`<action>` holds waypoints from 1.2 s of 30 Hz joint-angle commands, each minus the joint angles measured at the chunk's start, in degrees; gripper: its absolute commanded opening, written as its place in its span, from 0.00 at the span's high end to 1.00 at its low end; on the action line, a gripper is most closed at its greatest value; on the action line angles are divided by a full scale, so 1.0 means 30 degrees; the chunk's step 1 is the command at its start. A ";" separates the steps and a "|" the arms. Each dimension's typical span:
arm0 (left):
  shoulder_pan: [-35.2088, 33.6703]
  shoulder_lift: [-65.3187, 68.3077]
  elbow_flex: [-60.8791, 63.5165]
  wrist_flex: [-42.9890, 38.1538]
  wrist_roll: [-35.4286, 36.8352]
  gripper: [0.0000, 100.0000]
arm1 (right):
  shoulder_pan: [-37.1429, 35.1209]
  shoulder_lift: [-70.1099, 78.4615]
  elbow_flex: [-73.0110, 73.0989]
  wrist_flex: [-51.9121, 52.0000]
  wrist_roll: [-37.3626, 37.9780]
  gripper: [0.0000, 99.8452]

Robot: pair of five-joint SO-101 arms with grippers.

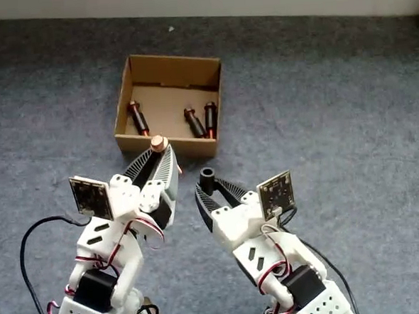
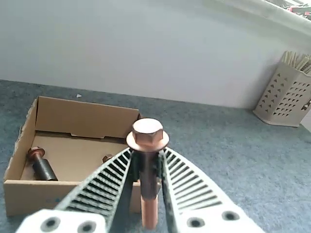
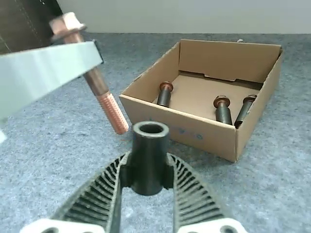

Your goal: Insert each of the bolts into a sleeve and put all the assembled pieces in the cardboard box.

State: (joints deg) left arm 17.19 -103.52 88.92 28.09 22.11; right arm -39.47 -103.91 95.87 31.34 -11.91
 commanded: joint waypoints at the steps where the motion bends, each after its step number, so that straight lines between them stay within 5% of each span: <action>1: 0.0015 -0.0337 -0.2125 0.1524 -0.0059 0.99 | -0.0249 -0.0425 0.1685 -0.0425 0.0147 1.00; 6: 0.0103 -0.0337 -0.3033 0.2637 -0.0059 0.99 | -0.1333 -0.0425 0.1685 -0.0425 0.0264 1.00; 11: 0.0132 -0.0337 -0.3590 0.2637 -0.0059 0.99 | -0.2681 -0.0425 0.1714 -0.0396 0.3048 1.00; 25: 0.0220 -0.0337 -0.5289 0.3223 -0.0029 0.99 | -0.2681 -0.0396 0.1773 -0.0337 0.5363 1.00; 36: 0.3473 -0.0308 -0.6169 0.5949 -0.0147 0.99 | -0.2681 -0.0396 0.1773 -0.0308 0.5363 1.00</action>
State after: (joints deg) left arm 26.51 -103.60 72.22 45.93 22.11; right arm -47.30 -103.91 95.87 31.34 3.65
